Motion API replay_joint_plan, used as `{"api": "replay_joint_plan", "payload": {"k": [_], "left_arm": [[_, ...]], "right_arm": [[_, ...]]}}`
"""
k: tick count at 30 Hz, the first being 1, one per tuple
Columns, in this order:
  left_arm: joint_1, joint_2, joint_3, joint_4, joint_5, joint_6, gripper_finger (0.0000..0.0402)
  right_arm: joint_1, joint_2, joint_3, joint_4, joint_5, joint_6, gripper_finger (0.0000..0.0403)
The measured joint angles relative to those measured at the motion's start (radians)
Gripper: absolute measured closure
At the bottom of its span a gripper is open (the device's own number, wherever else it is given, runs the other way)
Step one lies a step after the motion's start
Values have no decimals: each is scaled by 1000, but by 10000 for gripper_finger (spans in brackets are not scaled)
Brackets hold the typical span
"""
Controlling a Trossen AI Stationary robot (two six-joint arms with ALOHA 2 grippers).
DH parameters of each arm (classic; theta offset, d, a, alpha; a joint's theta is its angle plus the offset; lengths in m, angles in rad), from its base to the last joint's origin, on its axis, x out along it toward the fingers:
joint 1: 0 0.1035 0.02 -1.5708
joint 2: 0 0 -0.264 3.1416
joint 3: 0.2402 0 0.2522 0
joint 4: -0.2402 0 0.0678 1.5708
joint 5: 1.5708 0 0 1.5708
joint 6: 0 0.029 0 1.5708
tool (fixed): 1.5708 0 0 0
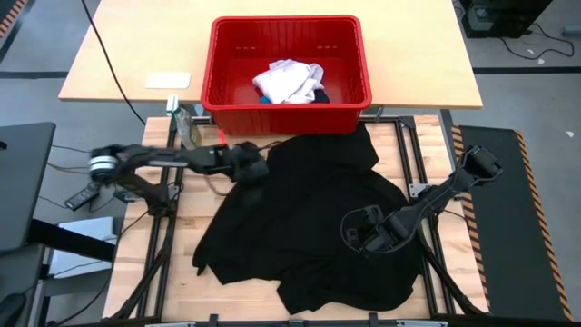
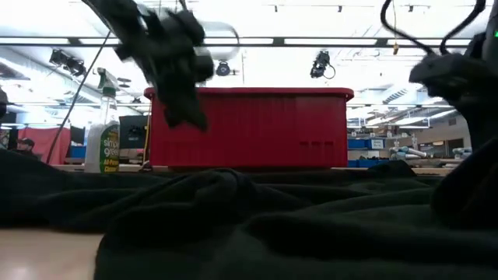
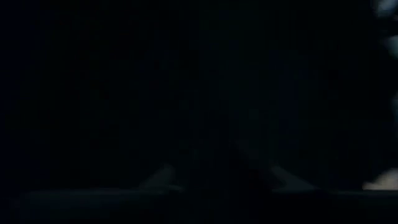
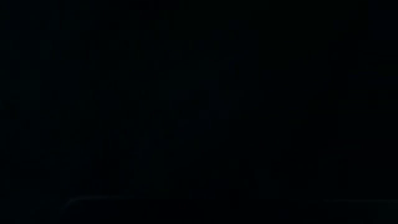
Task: Fold laundry
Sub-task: Fold the black shirt on the table
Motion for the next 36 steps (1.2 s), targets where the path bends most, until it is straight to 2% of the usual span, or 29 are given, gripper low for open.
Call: {"api": "replay_joint_plan", "payload": {"k": [6,9,12,17,21,24,30,33,36], "left_arm": [[71,230,-2,-43,-11,-3,349],[100,281,9,-122,7,-1,357],[113,291,11,-294,13,-4,363],[83,241,0,-570,-26,-36,383],[12,179,-9,-710,-117,-110,397],[-66,116,-44,-774,-121,-196,397],[-246,-6,-81,-820,60,-326,393],[-263,-45,-47,-785,60,-369,393],[-240,-62,0,-706,60,-390,393]], "right_arm": [[-9,0,-27,65,-26,7,397],[-9,0,-27,75,-33,-3,397],[-9,0,-27,110,-61,-61,397],[-18,0,-27,235,-156,-281,393],[-24,-2,-27,289,-200,-364,392],[-24,-6,-27,328,-222,-404,392],[-22,-21,-17,331,-235,-382,392],[-22,-17,-16,322,-152,-304,392],[-44,2,-27,295,-150,-314,393]]}}
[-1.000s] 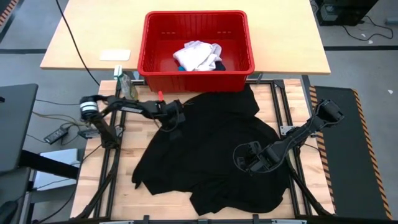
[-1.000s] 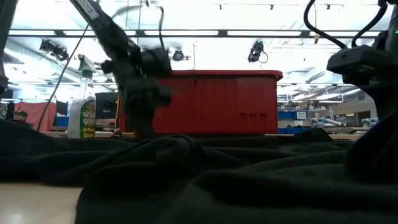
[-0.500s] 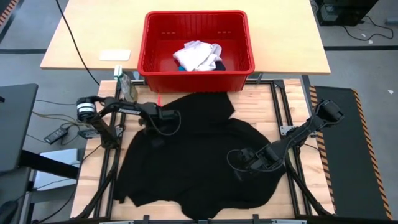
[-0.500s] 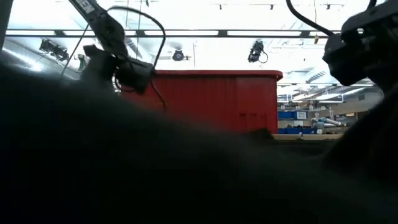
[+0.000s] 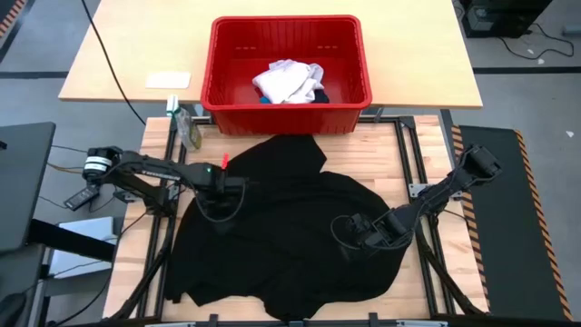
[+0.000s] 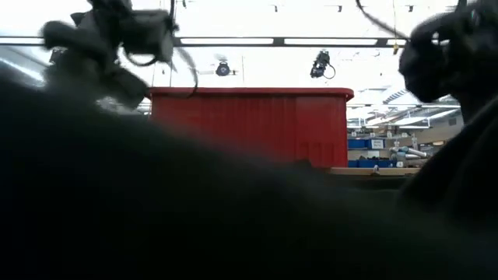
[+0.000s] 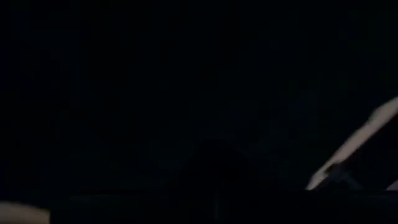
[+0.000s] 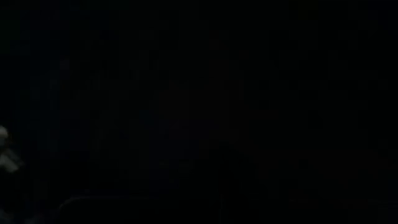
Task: Fold laundry
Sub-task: Fold the black shirt on the table
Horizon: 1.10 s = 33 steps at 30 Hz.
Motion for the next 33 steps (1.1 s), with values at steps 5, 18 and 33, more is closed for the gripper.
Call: {"api": "replay_joint_plan", "payload": {"k": [5,18,33], "left_arm": [[67,17,50,227,-56,93,393],[366,301,56,377,-215,351,395],[670,307,53,156,-242,486,395]], "right_arm": [[-70,12,-67,-179,-76,0,396],[-503,6,-148,-427,211,-313,393],[-367,-87,54,-252,49,-362,395]]}}
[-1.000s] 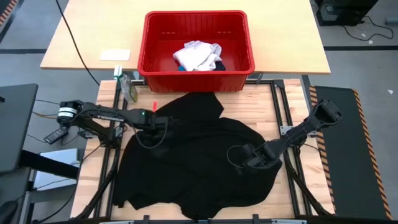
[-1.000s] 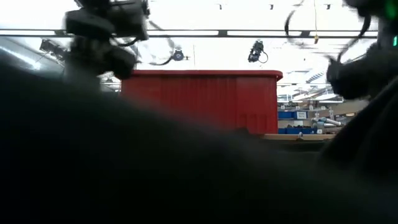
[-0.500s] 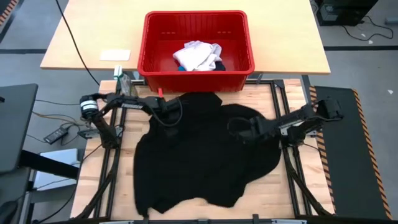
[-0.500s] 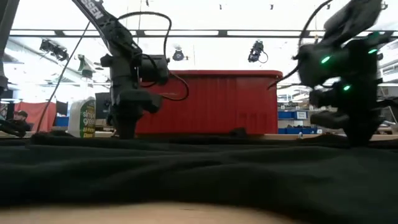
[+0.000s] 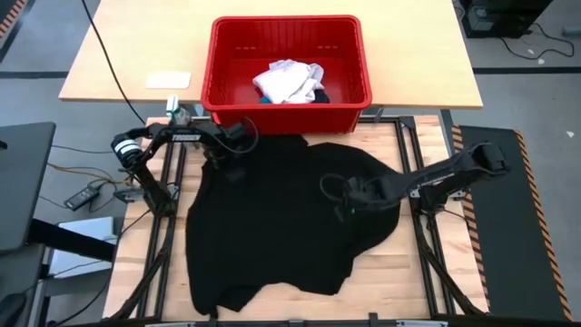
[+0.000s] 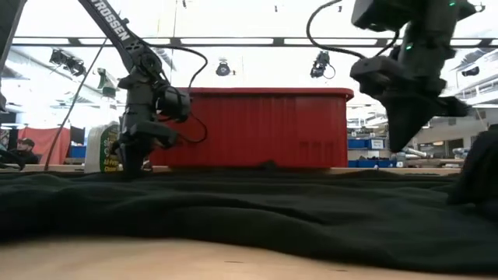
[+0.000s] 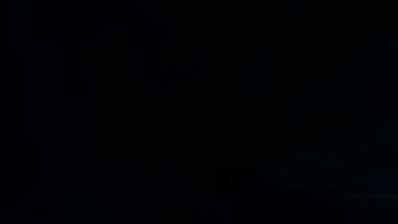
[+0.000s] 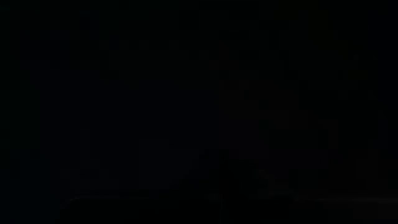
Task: Fold laundry
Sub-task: Fold the black shirt on the table
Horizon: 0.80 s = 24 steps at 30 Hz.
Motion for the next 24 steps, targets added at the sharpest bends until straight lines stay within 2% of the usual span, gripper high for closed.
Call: {"api": "replay_joint_plan", "payload": {"k": [7,9,11,14,16,19,21,24], "left_arm": [[-1,-62,-7,-90,-20,43,395],[-13,-108,-7,-132,-15,57,395],[-26,-164,-6,-154,-7,37,395],[-51,-280,-5,-181,-2,-15,395],[-79,-367,-5,-189,6,-51,395],[-177,-499,-4,-156,78,-95,395],[-278,-557,-4,-95,103,-107,395],[-461,-599,-4,-3,100,-100,390]], "right_arm": [[225,137,-1,173,-144,195,398],[299,154,2,181,-155,274,398],[376,151,16,162,-109,354,398],[479,131,67,81,15,410,398],[530,117,108,35,108,395,394],[576,107,146,1,224,289,377],[587,108,155,16,249,193,359],[587,110,154,40,219,33,322]]}}
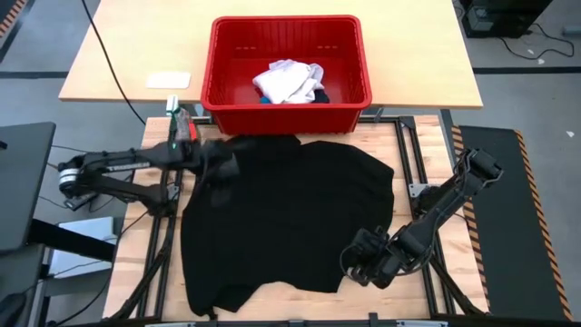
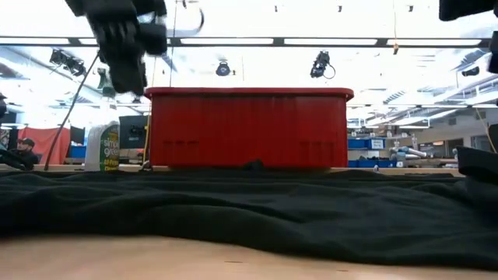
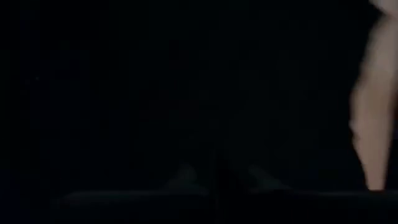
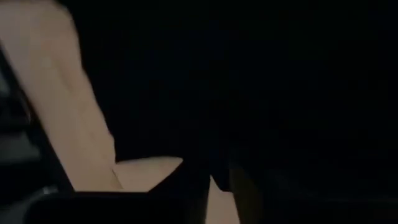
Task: Fold laundry
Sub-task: Fold the black shirt on the table
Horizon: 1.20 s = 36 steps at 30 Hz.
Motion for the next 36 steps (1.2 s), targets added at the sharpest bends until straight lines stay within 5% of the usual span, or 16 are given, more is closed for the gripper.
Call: {"api": "replay_joint_plan", "payload": {"k": [9,15,24,32,36], "left_arm": [[-514,13,1,19,-181,-224,281],[-829,90,1,110,-214,-343,208],[-1100,330,1,234,-273,-557,196],[-1140,476,2,357,-303,-663,203],[-1133,534,2,344,-303,-717,232]], "right_arm": [[-14,35,-2,106,76,-383,182],[-38,130,-2,98,57,-506,157],[-67,205,-3,217,-49,-504,218],[-68,204,-2,257,-93,-478,300],[-64,196,-2,239,-105,-420,376]]}}
